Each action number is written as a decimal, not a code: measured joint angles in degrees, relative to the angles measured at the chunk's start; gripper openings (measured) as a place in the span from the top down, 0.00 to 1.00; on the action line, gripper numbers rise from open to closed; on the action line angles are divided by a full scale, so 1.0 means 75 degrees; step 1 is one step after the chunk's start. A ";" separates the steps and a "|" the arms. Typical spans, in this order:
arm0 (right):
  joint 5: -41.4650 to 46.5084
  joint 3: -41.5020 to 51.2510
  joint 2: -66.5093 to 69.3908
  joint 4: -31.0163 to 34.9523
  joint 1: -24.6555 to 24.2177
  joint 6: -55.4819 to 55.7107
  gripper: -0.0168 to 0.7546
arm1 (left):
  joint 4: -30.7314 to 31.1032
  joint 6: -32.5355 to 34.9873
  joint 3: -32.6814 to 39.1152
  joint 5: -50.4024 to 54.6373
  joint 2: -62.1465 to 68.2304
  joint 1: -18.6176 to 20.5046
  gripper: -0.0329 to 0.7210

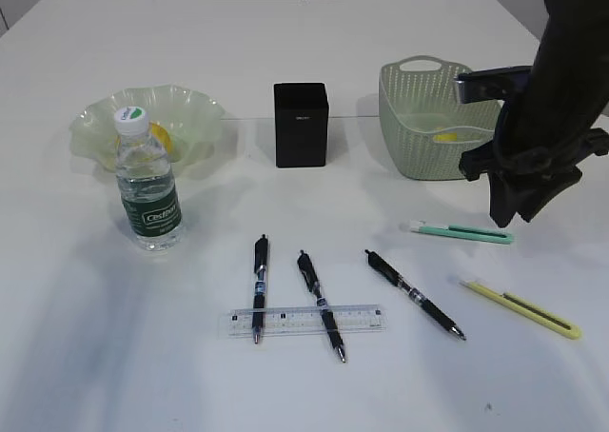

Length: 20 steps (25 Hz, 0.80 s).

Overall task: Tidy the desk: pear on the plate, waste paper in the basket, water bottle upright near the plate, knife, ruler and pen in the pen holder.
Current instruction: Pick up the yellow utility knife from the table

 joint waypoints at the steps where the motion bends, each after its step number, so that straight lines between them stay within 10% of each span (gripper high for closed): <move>1: -0.0015 0.0000 0.0033 0.0057 0.0000 -0.0077 0.67 | 0.0000 0.0000 0.0000 0.0030 0.0000 0.0000 0.45; 20: -0.0029 0.0108 0.0318 0.0087 0.0000 -0.1590 0.67 | -0.0005 0.0000 0.0000 0.0154 0.0000 0.0000 0.45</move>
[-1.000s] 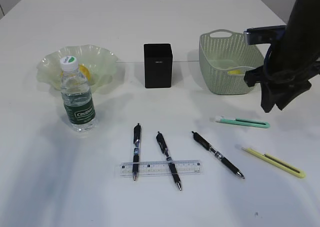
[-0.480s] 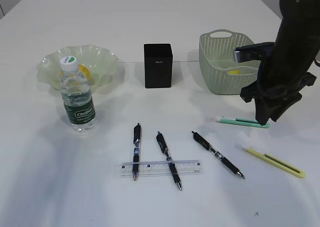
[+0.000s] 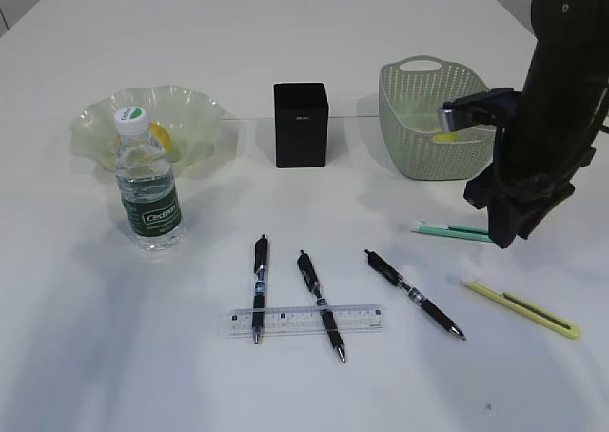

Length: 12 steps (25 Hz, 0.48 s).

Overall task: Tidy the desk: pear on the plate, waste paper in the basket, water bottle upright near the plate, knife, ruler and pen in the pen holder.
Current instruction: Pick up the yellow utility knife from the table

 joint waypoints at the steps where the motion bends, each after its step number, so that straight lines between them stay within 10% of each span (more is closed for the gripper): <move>1: -0.0014 0.0089 0.0000 0.0000 0.0000 -0.0051 0.67 | 0.0000 0.0000 0.0000 0.0014 0.0000 0.0000 0.45; 12: -0.0014 0.0523 0.0000 -0.0026 0.0000 -0.2037 0.67 | 0.0000 0.0000 0.0000 0.0120 0.0000 0.0000 0.45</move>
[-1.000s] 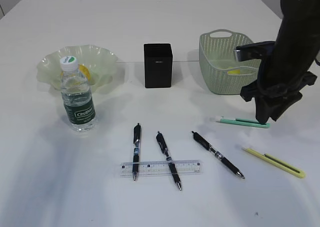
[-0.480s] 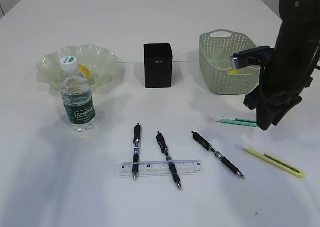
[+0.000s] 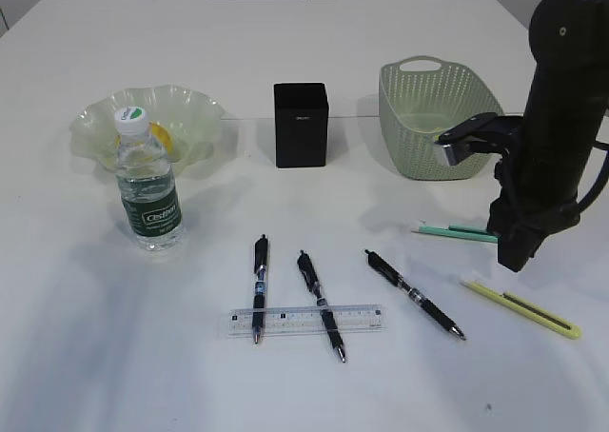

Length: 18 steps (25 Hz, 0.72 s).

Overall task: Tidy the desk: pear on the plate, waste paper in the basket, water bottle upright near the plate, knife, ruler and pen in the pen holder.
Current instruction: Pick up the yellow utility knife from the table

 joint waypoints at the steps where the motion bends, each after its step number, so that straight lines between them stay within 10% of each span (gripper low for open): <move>1: -0.0002 0.0000 0.0000 -0.0005 0.0000 -0.0058 0.67 | 0.0000 0.0000 0.0000 0.0031 0.0000 0.0000 0.45; 18: -0.0016 0.0000 0.0000 0.0170 0.0000 -0.0177 0.66 | 0.0000 0.0000 0.0000 0.0093 0.0000 0.0000 0.45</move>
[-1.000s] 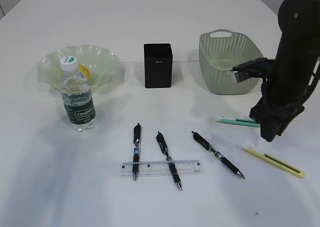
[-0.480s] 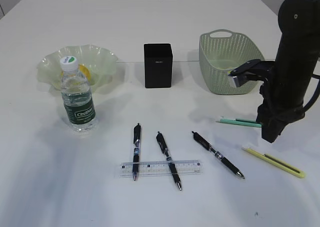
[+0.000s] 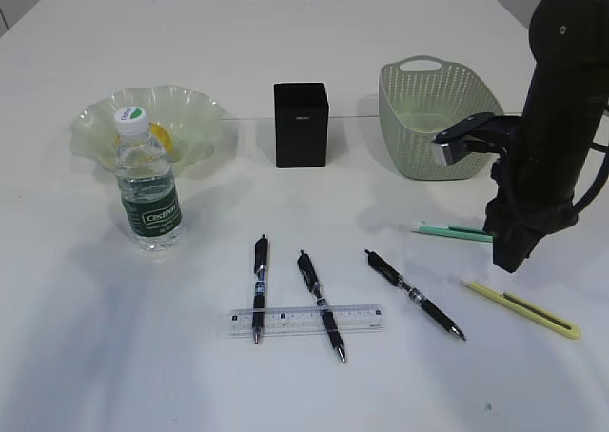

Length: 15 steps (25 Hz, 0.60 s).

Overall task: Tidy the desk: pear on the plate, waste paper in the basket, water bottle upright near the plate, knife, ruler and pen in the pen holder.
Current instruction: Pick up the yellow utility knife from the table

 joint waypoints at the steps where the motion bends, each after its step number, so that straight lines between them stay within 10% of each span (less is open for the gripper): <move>1: 0.0000 0.0000 0.0000 0.0018 0.0000 -0.0053 0.65 | 0.0000 0.0000 0.0000 0.0000 0.0000 0.0000 0.45; 15: -0.0414 0.0000 0.0000 -0.0482 0.0000 -0.0456 0.54 | -0.0013 0.0000 0.0000 0.0300 0.0000 0.0000 0.45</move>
